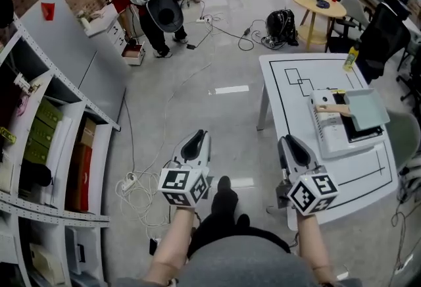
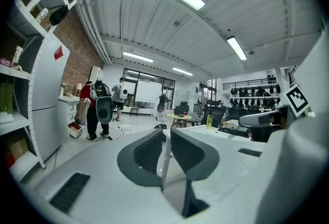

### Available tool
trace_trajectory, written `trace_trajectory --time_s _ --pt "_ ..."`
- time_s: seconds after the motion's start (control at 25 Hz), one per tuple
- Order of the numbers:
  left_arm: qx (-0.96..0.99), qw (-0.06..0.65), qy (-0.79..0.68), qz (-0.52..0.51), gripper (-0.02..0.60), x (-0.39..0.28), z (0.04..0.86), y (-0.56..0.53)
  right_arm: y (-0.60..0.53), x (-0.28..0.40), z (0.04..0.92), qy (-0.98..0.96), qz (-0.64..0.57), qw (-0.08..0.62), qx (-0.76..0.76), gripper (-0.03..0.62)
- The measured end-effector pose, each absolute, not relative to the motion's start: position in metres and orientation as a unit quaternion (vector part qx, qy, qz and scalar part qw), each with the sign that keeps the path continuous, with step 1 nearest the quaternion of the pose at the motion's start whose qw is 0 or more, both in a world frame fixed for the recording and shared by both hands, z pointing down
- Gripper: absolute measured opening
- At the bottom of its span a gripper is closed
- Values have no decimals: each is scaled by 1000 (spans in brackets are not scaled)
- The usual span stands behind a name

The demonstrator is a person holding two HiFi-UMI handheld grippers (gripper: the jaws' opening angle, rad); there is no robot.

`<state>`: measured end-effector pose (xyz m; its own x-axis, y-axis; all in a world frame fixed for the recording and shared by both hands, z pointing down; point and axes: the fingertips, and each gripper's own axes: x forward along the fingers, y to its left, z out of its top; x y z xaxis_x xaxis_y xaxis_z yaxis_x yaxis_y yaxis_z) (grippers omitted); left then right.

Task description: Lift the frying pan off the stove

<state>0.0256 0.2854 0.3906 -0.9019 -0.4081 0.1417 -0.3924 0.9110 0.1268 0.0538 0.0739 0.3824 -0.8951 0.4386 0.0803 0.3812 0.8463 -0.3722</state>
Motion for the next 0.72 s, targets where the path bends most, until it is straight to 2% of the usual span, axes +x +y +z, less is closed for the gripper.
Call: trace_trajectory --time_s 0.16,0.72 --pt "204 91 -974 -49 69 -1 399 294 82 27 385 -960 163 86 -209 100" --pt "232 115 -964 -58 120 -135 419 324 108 -88 397 -968 157 111 -162 144"
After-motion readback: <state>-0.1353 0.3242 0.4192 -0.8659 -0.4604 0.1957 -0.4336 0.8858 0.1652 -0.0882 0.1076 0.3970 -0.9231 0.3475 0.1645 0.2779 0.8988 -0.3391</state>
